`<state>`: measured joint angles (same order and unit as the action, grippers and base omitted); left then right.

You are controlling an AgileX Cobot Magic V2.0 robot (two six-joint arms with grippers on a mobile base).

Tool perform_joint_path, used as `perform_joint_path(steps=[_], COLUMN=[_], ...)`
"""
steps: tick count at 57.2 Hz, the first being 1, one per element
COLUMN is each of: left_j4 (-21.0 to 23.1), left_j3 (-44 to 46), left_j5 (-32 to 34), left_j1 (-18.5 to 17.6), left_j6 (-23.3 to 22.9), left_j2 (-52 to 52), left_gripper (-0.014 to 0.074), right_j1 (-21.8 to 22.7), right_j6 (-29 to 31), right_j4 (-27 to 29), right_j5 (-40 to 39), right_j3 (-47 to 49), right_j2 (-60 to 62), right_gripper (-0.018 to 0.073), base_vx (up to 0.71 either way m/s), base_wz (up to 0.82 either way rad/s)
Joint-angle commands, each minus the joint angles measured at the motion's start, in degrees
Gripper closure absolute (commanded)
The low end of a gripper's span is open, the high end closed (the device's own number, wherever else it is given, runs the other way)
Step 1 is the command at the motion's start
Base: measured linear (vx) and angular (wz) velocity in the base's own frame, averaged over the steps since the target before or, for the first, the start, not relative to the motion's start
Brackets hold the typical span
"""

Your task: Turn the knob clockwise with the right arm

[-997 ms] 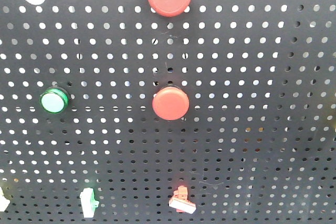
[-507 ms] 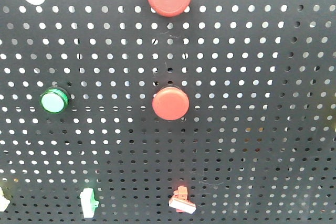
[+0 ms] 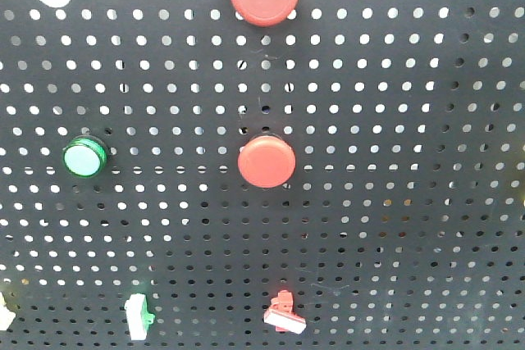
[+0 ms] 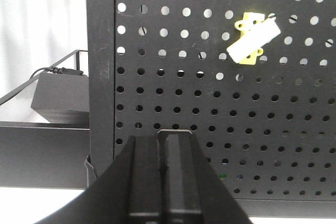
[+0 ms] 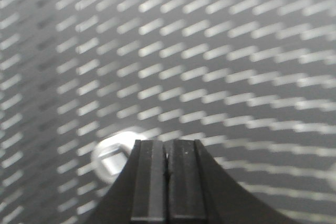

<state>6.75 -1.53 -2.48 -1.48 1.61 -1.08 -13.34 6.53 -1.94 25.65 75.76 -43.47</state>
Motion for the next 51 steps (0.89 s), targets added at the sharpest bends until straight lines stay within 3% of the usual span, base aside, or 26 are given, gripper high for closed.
perform_joint_path(steps=[1, 8, 18, 37, 51], left_j4=[0.48, 0.48, 0.48, 0.48, 0.48], left_j3=[-0.75, -0.75, -0.75, -0.75, -0.75], left_j5=[4.71, 4.71, 4.71, 4.71, 4.71], left_j1=[0.11, 0.11, 0.11, 0.11, 0.11], left_j6=[-0.34, -0.34, -0.34, -0.34, -0.34], left_j2=[0.01, 0.01, 0.01, 0.01, 0.01], left_gripper=[0.0603, 0.0603, 0.0603, 0.0603, 0.0603], right_j1=[-3.46, -5.31, -5.31, -5.31, -5.31], right_j6=[5.10, 7.40, 7.87, 11.04, 11.09], right_j4=[-4.95, -8.89, -9.02, -9.06, -9.06], right_j5=[-4.05, -3.98, -3.11, -3.52, -4.67], right_j3=[1.45, 1.45, 1.45, 1.45, 1.45], right_j2=[-0.78, -0.56, -0.49, -1.74, -3.58], right_gripper=[0.0568, 0.0557, 0.0489, 0.0217, 0.0230], base_vx=[0.00, 0.00, 0.00, 0.00, 0.00], base_wz=[0.00, 0.00, 0.00, 0.00, 0.00])
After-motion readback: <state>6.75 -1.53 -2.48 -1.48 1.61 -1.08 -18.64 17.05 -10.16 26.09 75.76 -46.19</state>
